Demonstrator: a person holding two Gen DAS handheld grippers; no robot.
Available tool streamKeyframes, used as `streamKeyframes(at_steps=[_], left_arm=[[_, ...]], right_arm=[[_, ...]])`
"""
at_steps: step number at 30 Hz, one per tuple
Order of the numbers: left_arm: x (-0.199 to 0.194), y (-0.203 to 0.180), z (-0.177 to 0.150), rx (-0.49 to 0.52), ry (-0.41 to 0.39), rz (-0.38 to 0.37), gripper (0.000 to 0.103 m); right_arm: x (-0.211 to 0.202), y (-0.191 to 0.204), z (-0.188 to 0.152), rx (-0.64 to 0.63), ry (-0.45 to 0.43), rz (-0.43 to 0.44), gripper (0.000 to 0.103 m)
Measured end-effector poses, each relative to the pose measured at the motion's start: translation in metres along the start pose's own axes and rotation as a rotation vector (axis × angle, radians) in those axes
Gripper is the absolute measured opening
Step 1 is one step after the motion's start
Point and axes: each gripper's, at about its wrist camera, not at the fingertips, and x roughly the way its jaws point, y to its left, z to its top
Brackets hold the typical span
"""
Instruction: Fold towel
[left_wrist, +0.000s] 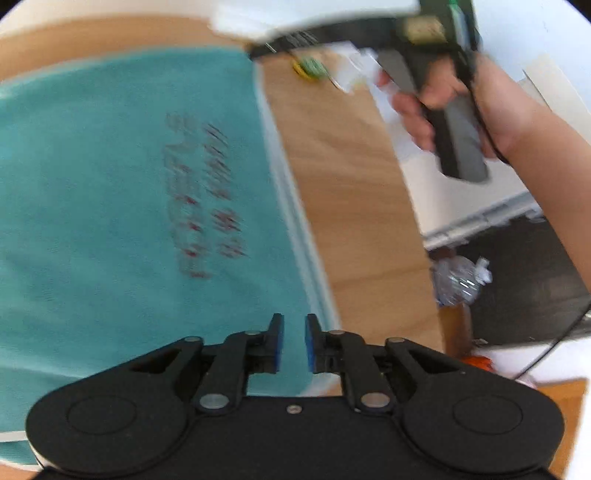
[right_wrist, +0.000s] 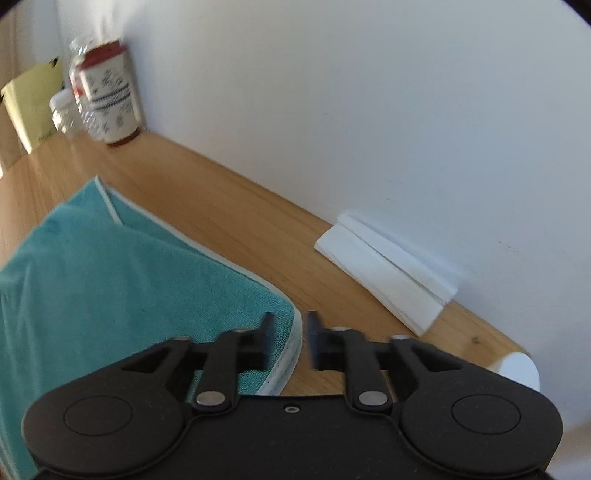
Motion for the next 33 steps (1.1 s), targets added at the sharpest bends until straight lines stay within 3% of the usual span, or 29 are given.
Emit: streamKeyframes(at_steps=[2, 5, 7, 10, 12, 13, 17, 23, 27, 29, 33], left_arm=[[-0.021, 0.02, -0.006, -0.03, -0.038, 0.076, 0.022], [-0.047, 0.057, -0.017, -0.128, -0.07, 0.174, 0.025], [-0.064, 0.076, -0.03, -0.206, -0.075, 0.205, 0.034], [-0.092, 0.11, -0.055, -0.354, -0.076, 0.236, 0.037], [-0.101, 0.127, -0.066, -0.428, -0.071, 0.243, 0.038], [-0.101, 0.131, -0.072, -0.464, -0.065, 0.25, 0.038], [-0.108, 0.135, -0.089, -0.542, -0.084, 0.262, 0.04], [-0.112, 0.145, -0.09, -0.619, -0.169, 0.271, 0.048], [-0.117, 0.161, -0.1, -0.721, -0.215, 0.273, 0.048], [-0.121, 0.166, -0.102, -0.74, -0.239, 0.276, 0.048], [-0.124, 0.175, -0.106, -0.807, -0.285, 0.262, 0.051]], right_arm=[[0.002, -0.002, 0.002, 0.016, 0.018, -0.001, 0.038], [0.01, -0.012, 0.001, 0.07, 0.067, 0.025, 0.041], [0.015, -0.016, 0.0, 0.08, 0.096, 0.019, 0.042], [0.023, -0.019, -0.003, 0.097, 0.13, 0.024, 0.042], [0.028, -0.021, -0.003, 0.126, 0.142, 0.054, 0.025], [0.026, -0.021, -0.003, 0.125, 0.127, 0.05, 0.008], [0.015, -0.019, -0.001, 0.129, 0.073, 0.034, 0.007], [0.015, -0.012, -0.007, 0.068, 0.094, -0.065, 0.007], [0.014, -0.001, -0.012, -0.065, 0.134, -0.144, 0.016], [0.006, 0.004, -0.006, -0.115, 0.111, -0.166, 0.028], [-0.01, 0.016, 0.026, -0.149, 0.045, -0.055, 0.033]])
